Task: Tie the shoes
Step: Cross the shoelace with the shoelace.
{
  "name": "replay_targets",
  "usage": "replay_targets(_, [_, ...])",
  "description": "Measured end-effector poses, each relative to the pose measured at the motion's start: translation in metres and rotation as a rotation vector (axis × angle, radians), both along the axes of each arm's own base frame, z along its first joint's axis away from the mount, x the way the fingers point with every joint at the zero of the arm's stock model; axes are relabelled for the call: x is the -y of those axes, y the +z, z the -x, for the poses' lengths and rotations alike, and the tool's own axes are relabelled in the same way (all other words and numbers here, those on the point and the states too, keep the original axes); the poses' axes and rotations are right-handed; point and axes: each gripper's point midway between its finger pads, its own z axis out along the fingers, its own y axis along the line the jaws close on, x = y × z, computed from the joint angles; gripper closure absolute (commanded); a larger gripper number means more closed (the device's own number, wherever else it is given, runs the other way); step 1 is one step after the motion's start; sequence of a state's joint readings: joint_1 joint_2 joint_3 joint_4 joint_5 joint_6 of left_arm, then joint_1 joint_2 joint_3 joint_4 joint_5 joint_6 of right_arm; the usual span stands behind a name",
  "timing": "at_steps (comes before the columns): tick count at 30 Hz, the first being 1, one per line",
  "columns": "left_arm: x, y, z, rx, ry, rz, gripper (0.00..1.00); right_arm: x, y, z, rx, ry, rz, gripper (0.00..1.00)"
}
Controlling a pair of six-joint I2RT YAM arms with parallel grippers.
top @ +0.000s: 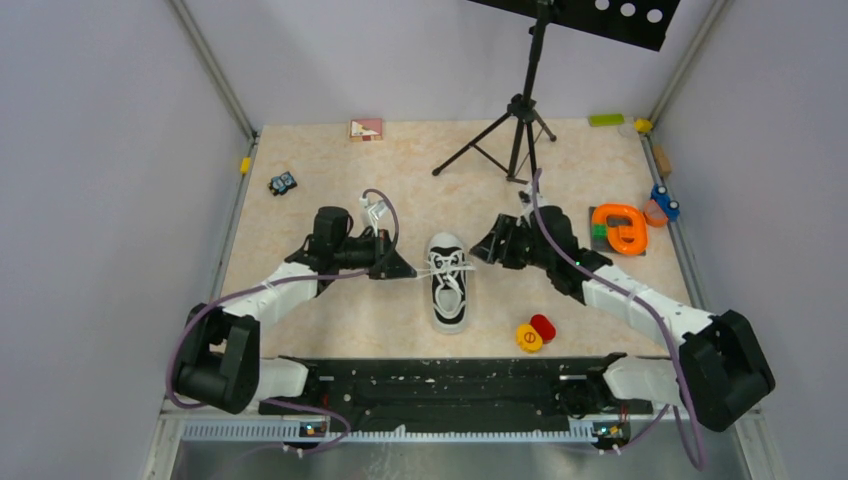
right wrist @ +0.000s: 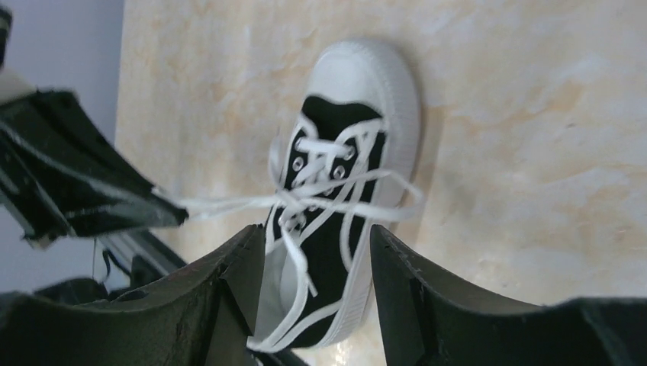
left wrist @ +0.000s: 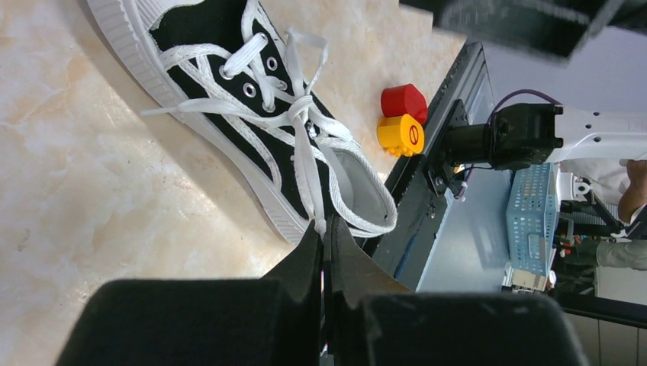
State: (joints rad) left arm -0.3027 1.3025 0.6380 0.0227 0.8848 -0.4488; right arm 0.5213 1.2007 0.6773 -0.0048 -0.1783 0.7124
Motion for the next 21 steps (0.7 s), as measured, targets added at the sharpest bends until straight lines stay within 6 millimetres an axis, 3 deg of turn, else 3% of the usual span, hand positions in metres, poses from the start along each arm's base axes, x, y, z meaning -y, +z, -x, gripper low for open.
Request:
replay_targets(5, [0.000, 0.000, 0.000, 0.000, -0.001, -0.001, 1.00, -0.045, -0.010, 0.043, -0.030, 0.194, 0.020, 0.48])
replay_targets(8, [0.000, -0.002, 0.000, -0.006, 0.000, -0.003, 1.00, -0.059, -0.024, 0.060, -0.067, 0.267, 0.040, 0.50])
replay_targets(15, [0.001, -0.002, -0.001, -0.013, 0.004, 0.002, 1.00, -0.067, -0.050, 0.058, -0.120, 0.306, 0.091, 0.53])
replay_targets(21, [0.001, 0.000, -0.002, -0.010, 0.007, 0.007, 1.00, -0.076, -0.047, 0.045, -0.091, 0.312, 0.104, 0.70])
